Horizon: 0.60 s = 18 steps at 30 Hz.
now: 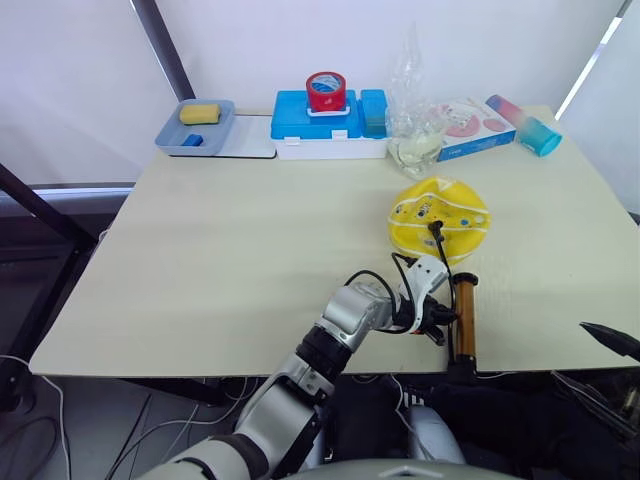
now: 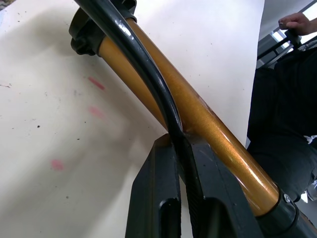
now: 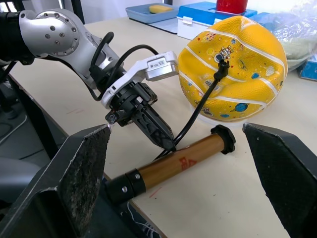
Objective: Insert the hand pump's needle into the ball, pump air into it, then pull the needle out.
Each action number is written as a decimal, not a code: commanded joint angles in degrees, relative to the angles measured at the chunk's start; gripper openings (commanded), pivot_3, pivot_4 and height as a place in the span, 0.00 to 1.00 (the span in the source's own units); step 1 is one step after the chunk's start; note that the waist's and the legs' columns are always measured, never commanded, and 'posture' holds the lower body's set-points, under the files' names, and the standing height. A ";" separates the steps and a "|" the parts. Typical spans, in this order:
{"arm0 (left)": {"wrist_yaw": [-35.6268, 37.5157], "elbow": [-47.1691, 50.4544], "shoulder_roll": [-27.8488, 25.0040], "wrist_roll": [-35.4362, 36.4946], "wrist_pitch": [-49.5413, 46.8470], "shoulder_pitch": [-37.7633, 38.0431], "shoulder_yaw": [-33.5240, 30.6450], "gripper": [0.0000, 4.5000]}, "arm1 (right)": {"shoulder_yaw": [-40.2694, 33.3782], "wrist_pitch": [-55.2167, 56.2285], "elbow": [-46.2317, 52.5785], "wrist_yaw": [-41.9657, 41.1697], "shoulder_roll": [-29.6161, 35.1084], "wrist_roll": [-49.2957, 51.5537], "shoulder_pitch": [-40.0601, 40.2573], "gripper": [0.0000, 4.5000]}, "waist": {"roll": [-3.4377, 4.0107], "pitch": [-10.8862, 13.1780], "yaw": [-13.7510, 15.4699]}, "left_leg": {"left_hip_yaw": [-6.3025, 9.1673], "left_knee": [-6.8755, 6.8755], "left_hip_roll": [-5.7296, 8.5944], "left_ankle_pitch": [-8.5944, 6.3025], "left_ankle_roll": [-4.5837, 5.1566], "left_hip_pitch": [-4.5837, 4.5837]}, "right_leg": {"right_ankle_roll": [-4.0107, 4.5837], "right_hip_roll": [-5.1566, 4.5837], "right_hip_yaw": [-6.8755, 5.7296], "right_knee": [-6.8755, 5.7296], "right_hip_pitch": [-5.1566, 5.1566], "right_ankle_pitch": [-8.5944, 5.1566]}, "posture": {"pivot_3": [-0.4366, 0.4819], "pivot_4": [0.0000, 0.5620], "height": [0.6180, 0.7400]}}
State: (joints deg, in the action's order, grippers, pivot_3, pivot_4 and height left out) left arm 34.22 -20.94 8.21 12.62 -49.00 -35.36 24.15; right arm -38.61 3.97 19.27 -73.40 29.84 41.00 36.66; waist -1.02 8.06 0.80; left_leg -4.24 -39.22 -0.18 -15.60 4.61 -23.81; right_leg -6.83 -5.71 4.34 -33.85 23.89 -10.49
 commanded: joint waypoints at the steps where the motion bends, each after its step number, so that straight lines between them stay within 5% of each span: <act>1: 2.09 1.37 0.01 -0.11 2.53 -0.41 0.51 0.03 | -0.37 0.84 0.75 -0.13 0.19 0.75 0.55 1.00 | 0.00 0.00 0.00 | 0.00 0.00 0.00 0.00 0.00 0.00 | 0.00 0.00 -0.01 0.00 0.00 0.00 | 0.48 0.27 0.91; 18: 30.62 3.59 -20.66 -4.39 16.12 -9.58 8.80 0.03 | 4.72 1.04 2.82 1.99 -0.46 0.01 -0.77 1.00 | 0.17 -0.10 -0.07 | 0.11 0.00 -0.02 0.00 -0.03 -0.04 | 0.02 0.43 0.58 0.04 0.00 -0.01 | 0.48 0.27 0.91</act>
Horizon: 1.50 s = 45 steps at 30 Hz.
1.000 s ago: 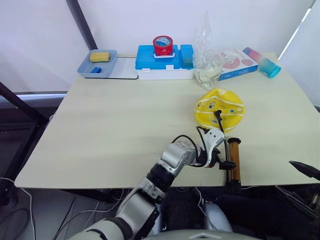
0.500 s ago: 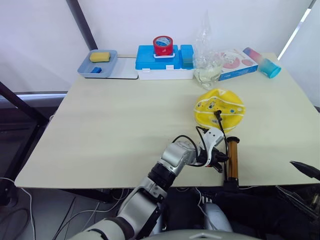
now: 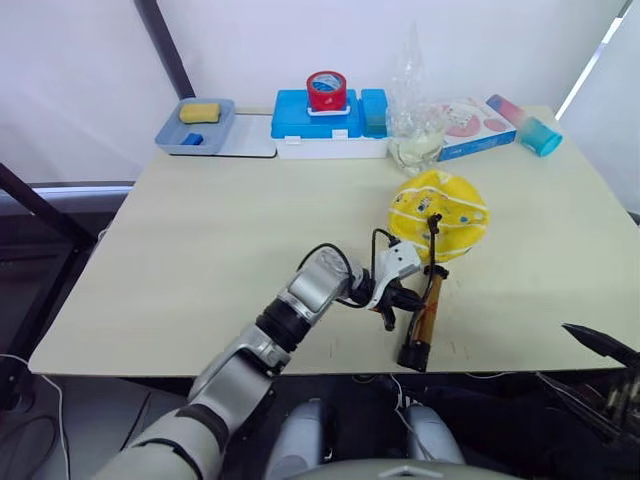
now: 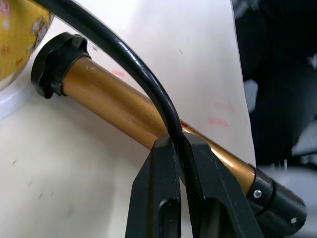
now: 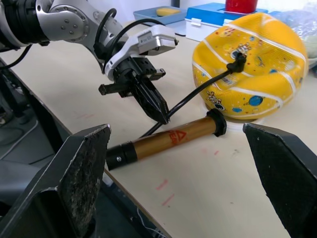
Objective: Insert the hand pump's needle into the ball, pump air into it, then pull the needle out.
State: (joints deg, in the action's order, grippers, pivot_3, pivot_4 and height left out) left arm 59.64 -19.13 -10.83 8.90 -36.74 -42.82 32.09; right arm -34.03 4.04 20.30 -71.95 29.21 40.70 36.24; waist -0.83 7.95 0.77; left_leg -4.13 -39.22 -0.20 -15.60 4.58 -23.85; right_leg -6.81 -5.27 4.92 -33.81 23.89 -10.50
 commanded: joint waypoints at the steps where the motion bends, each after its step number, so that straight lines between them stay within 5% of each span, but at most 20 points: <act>1: 6.51 1.56 -2.31 -0.97 4.62 -2.41 1.04 0.03 | 0.34 0.95 1.86 0.64 0.20 0.27 -0.51 1.00 | -0.02 0.01 -0.04 | 0.00 0.00 0.00 0.00 0.00 -0.01 | 0.00 0.00 0.01 0.00 0.00 0.00 | 0.48 0.27 0.91; 31: 22.55 -21.83 -8.40 -12.36 31.16 -12.67 -0.08 0.03 | 4.17 2.77 0.16 -0.79 2.51 -2.09 -4.33 1.00 | -0.18 0.10 -0.08 | -0.04 -0.03 -0.10 0.15 0.27 -0.01 | 0.04 0.14 -0.15 -0.07 -0.01 0.01 | 0.48 0.27 0.91; 40: 23.80 -17.99 -9.60 -10.67 28.77 -11.90 -4.08 0.98 | 4.91 3.26 0.04 -0.76 2.21 -2.41 -4.40 1.00 | -0.23 0.14 -0.04 | -0.03 -0.07 -0.11 0.15 0.27 -0.03 | 0.04 0.14 -0.17 -0.09 0.00 0.01 | 0.48 0.27 0.91; 45: 28.67 -6.87 -13.58 -6.56 20.33 -9.06 -6.45 0.98 | 5.03 3.61 -0.12 -0.75 2.19 -2.34 -4.23 1.00 | -0.22 0.13 -0.24 | -0.10 -0.07 -0.18 0.15 0.27 0.00 | 0.05 0.11 -0.22 -0.10 0.00 0.02 | 0.48 0.27 0.91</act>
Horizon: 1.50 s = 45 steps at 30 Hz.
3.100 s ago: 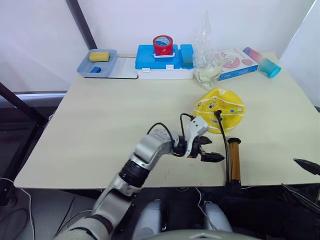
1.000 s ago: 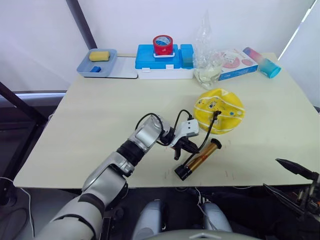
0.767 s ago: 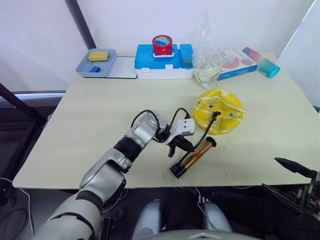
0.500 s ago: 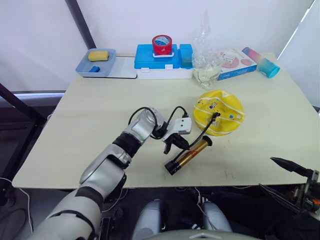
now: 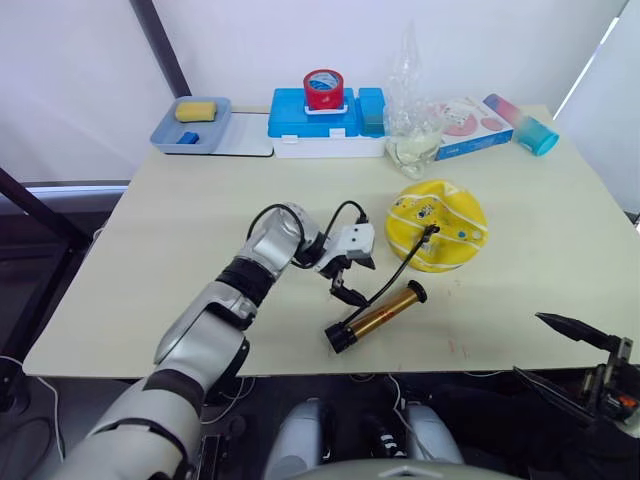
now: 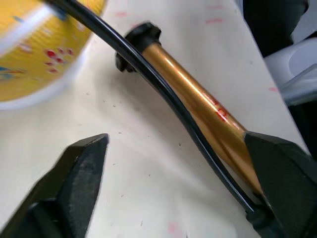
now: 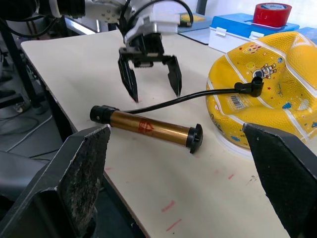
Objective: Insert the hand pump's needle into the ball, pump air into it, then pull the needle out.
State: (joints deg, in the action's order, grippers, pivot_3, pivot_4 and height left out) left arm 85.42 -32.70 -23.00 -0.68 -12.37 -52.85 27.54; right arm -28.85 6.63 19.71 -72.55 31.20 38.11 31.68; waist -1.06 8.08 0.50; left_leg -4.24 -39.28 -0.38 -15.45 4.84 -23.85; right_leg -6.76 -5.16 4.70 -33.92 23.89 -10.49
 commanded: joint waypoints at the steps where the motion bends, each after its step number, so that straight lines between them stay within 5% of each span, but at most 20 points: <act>1: 3.69 10.16 -2.31 4.23 -6.60 2.12 -2.23 0.98 | -0.07 1.13 0.28 -0.15 0.19 0.22 0.22 1.00 | 0.01 -0.01 -0.02 | 0.01 0.00 -0.01 0.00 0.00 0.00 | 0.00 -0.01 -0.02 0.00 -0.01 0.00 | 0.48 0.27 0.91; 9: 0.02 26.04 -4.07 7.16 -18.27 8.49 -1.53 0.98 | 0.82 1.99 -0.21 0.08 -0.07 0.13 -0.07 1.00 | 0.02 -0.01 0.26 | 0.03 -0.06 -0.01 0.00 -0.01 0.05 | 0.01 -0.07 -0.09 -0.06 -0.04 0.00 | 0.48 0.27 0.91; 17: -6.07 30.89 -2.63 4.76 -27.11 9.96 4.32 0.98 | 1.31 2.36 -0.06 0.34 -0.10 0.19 -0.41 1.00 | 0.03 -0.02 0.26 | -0.03 -0.08 0.01 0.00 -0.01 0.09 | 0.02 -0.12 -0.10 -0.06 -0.07 0.01 | 0.48 0.27 0.91; 37: -12.93 17.16 6.01 1.05 -46.15 -2.58 16.49 0.98 | 2.25 3.92 0.35 1.31 -1.33 -0.06 0.37 1.00 | 0.02 -0.01 0.27 | 0.14 -0.12 0.05 0.00 -0.01 0.04 | -0.02 -0.01 0.10 -0.03 -0.06 -0.01 | 0.48 0.27 0.91; 45: -13.19 11.97 8.12 -0.17 -44.73 -4.77 20.02 0.98 | 2.92 4.43 0.39 2.00 -1.65 0.07 0.57 1.00 | 0.02 -0.01 0.16 | 0.17 -0.12 0.05 0.01 -0.01 0.03 | -0.11 0.27 0.78 -0.01 -0.07 -0.06 | 0.48 0.27 0.91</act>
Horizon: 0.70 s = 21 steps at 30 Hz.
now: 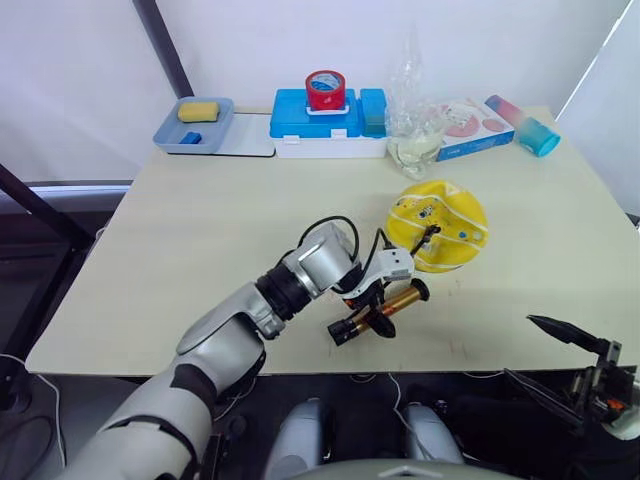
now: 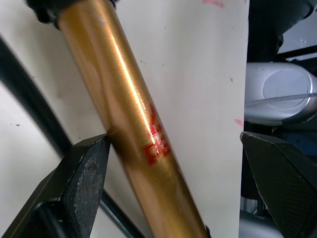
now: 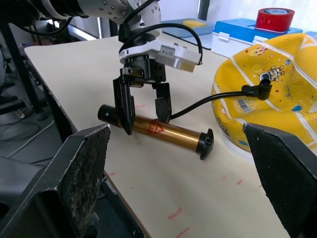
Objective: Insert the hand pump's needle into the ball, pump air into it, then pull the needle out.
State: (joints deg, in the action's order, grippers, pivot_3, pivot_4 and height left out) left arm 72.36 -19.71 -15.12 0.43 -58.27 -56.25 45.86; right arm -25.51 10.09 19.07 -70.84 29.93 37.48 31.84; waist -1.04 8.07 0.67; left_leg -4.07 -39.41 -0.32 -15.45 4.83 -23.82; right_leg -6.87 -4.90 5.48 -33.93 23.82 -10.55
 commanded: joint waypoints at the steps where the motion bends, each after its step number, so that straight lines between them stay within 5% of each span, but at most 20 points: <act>1: -0.01 -1.45 0.43 -1.36 1.26 -1.47 2.01 0.98 | -0.39 0.90 1.03 0.47 -0.48 0.87 0.36 1.00 | 0.00 0.00 -0.01 | 0.00 0.00 0.00 0.00 0.00 0.00 | 0.00 0.00 0.00 0.00 0.00 0.00 | 0.48 0.27 0.91; 10: -0.83 -5.87 3.32 -2.71 2.84 -2.64 2.69 0.98 | -0.11 1.02 0.97 0.73 -0.58 0.57 0.09 1.00 | 0.00 0.00 0.07 | -0.05 0.00 0.00 0.00 0.00 0.01 | 0.01 -0.03 -0.01 0.00 0.01 0.00 | 0.48 0.27 0.91; 14: -0.92 -6.39 3.51 -3.31 3.54 -2.53 2.75 0.77 | -0.16 1.06 0.89 0.71 -0.51 0.56 0.11 1.00 | 0.00 0.00 0.02 | -0.05 0.00 0.00 0.00 0.00 0.02 | 0.01 -0.03 -0.02 -0.01 0.01 0.01 | 0.48 0.27 0.91; 19: -0.43 -5.47 2.99 -3.68 3.67 -1.82 2.95 0.33 | -0.08 1.13 0.77 0.68 -0.51 0.49 0.00 1.00 | 0.00 0.00 0.09 | -0.06 0.01 -0.03 0.00 0.00 0.00 | 0.02 -0.03 -0.08 -0.02 0.01 0.00 | 0.48 0.27 0.91; 21: -0.01 -4.61 2.75 -3.44 3.36 -1.50 2.78 0.26 | 0.00 1.18 0.67 0.61 -0.54 0.43 -0.06 1.00 | 0.01 -0.01 0.10 | -0.05 0.01 -0.03 0.00 0.00 0.00 | 0.02 -0.03 -0.08 -0.03 0.01 0.01 | 0.48 0.27 0.91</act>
State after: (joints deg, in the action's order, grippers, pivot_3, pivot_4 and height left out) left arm 72.41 -25.67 -12.33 -2.54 -55.09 -57.92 47.93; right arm -25.20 10.24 19.07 -70.30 29.33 37.34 31.63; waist -1.03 8.06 0.77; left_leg -4.13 -39.40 -0.35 -15.45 4.83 -23.80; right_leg -6.85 -4.93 5.40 -33.96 23.83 -10.55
